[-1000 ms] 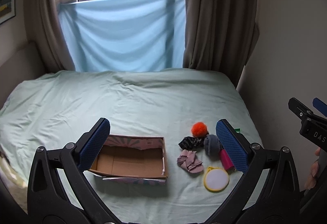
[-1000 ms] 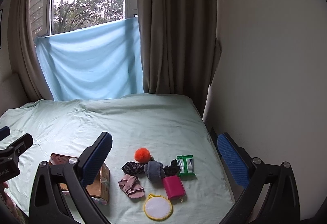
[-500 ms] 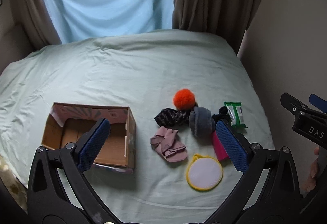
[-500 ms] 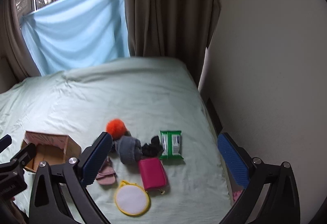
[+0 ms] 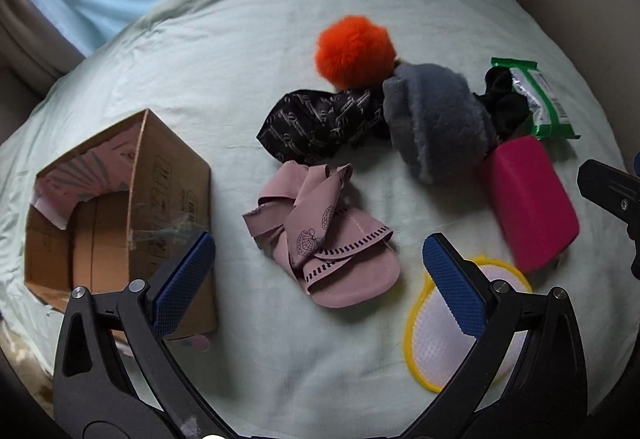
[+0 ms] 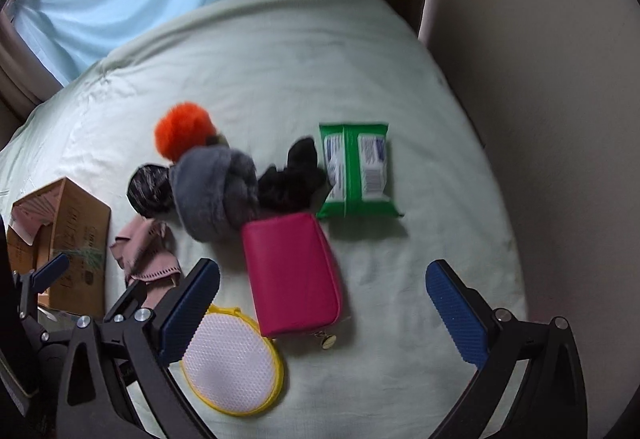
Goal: Organize soft objects
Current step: 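Grasp the pink sandals with the left gripper while the right grasps the pink wallet, then lift the sandals and wallet and carry both toward the cardboard box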
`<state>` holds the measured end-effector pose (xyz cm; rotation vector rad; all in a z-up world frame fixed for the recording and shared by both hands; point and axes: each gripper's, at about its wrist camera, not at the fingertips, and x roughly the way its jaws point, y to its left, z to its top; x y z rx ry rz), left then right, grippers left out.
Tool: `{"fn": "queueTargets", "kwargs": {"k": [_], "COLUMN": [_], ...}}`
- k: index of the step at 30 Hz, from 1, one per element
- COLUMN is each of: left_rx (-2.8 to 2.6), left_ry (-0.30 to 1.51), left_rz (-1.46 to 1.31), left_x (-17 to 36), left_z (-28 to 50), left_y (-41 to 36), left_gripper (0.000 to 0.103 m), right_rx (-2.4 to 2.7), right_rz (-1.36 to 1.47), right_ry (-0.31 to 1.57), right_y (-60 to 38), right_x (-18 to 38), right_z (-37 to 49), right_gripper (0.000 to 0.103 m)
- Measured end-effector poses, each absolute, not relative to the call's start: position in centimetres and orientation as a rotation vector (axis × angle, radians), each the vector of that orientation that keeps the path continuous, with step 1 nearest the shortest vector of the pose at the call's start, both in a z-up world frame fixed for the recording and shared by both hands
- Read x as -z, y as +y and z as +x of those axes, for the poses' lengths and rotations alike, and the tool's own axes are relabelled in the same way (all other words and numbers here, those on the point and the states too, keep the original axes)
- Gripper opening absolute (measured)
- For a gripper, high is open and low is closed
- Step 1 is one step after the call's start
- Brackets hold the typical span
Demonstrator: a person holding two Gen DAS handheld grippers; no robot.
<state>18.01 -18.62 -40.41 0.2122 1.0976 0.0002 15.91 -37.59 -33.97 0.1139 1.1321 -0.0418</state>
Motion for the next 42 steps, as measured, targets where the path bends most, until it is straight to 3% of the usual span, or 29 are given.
{"fn": "queueTargets", "kwargs": {"k": [12, 16, 18, 20, 22, 25, 29, 42], "left_rx": [0.005, 0.057, 0.08, 0.092, 0.099, 0.102, 0.107, 0.167], "left_ry": [1.197, 1.246, 1.247, 1.246, 1.247, 1.25, 1.235, 1.126], "left_rz": [0.165, 0.142, 0.131, 0.141, 0.14, 0.115, 0.102, 0.073], "left_x": [46.6, 47.6, 47.5, 47.3, 47.0, 46.4, 45.0, 34.2], "left_z": [21.5, 22.4, 22.5, 22.4, 22.3, 22.4, 22.4, 19.7], "left_y": [-17.4, -17.0, -16.8, -17.0, -16.6, -16.0, -16.1, -16.9], "left_gripper": [0.102, 0.082, 0.071, 0.058, 0.042, 0.032, 0.028, 0.028], "right_rx": [-0.024, -0.039, -0.053, -0.068, -0.058, -0.052, -0.05, -0.027], "right_rz": [0.08, 0.058, 0.035, 0.018, -0.014, -0.024, -0.001, 0.04], "right_ry": [1.216, 1.229, 1.236, 1.247, 1.247, 1.231, 1.22, 1.148], "right_y": [-36.0, -35.8, -35.5, -35.1, -34.8, -35.0, -35.9, -36.5], "right_x": [41.7, 43.0, 43.5, 44.0, 44.1, 44.1, 43.1, 33.9], "right_z": [18.0, 18.4, 18.6, 18.5, 18.4, 18.0, 17.9, 16.5], "right_gripper": [0.103, 0.102, 0.096, 0.076, 0.071, 0.061, 0.052, 0.049]}}
